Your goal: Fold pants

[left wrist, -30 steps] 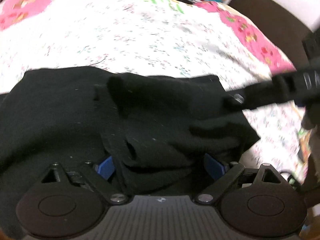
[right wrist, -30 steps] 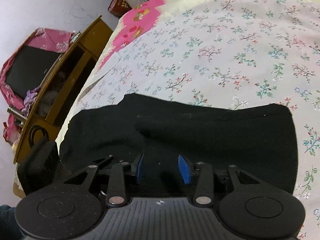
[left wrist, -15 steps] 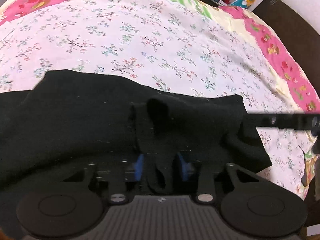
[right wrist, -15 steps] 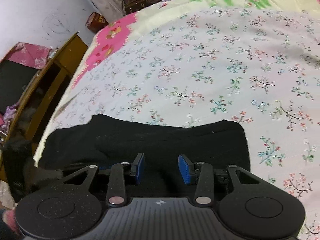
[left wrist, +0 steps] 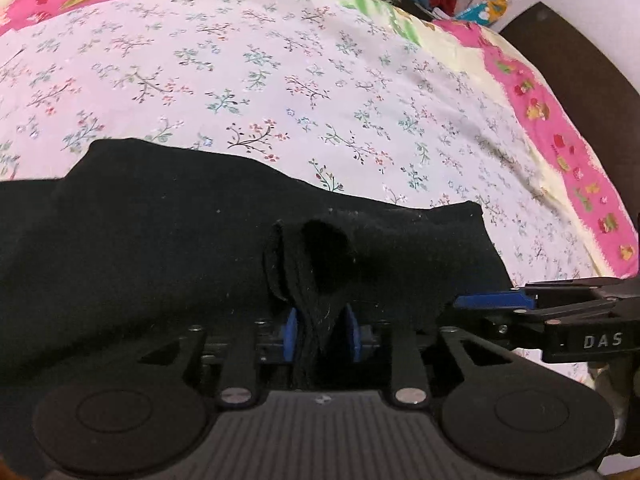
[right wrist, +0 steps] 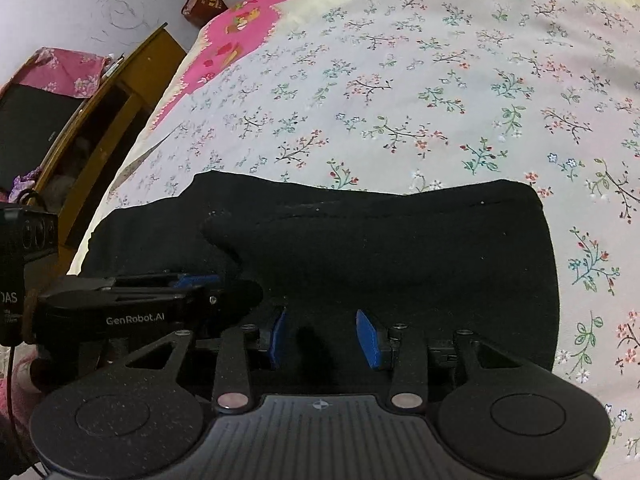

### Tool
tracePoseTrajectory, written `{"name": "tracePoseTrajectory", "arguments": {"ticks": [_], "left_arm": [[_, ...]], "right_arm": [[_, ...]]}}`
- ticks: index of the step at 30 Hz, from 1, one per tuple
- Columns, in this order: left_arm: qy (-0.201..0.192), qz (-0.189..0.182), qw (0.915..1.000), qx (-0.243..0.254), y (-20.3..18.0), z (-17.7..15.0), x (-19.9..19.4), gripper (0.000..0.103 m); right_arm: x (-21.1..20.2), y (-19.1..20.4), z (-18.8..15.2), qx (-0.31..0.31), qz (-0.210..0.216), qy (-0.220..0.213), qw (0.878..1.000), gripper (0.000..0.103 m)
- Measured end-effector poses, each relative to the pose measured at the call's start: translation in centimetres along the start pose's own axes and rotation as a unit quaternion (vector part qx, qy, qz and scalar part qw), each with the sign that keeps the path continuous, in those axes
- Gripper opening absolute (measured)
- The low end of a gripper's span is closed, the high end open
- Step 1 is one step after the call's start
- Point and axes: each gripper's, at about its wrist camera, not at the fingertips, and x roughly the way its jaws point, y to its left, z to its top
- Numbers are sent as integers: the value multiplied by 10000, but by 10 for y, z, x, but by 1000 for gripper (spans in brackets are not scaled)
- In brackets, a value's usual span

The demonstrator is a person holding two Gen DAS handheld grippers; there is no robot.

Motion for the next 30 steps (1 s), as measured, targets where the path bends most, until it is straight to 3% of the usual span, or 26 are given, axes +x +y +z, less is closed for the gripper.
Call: {"name": "tracePoseTrajectory", "arguments": {"ticks": [2,6,8,10,14,20,30], "left_arm": [[66,53,10000,25,-3,0,8,46],[22,159,9993,334,-19,-2,10,45],[-49,-99,9998,168,-16,-1,0,32],[-139,-383,9991,-85,-11,4,-10,30],[-239,-635,9977,56,-19,8,-24,25],[-262,-833,9962,16,-12,9,-39,18],[-440,-825,9956,34,1,6,-61,17]], "right_arm": [[1,-3,0,147,67,13,9999,28],[1,-3,1,157,-20,-72,9998,28],[1,-4,1,163,-34,-79,9998,28],[4,-3,0,170,-17,-47,9998,28],[13,7,0,217,268,24,9994,28],[21,27,6,33,523,19,9986,15],[35,62,15,-454,785,52,9959,0]]}}
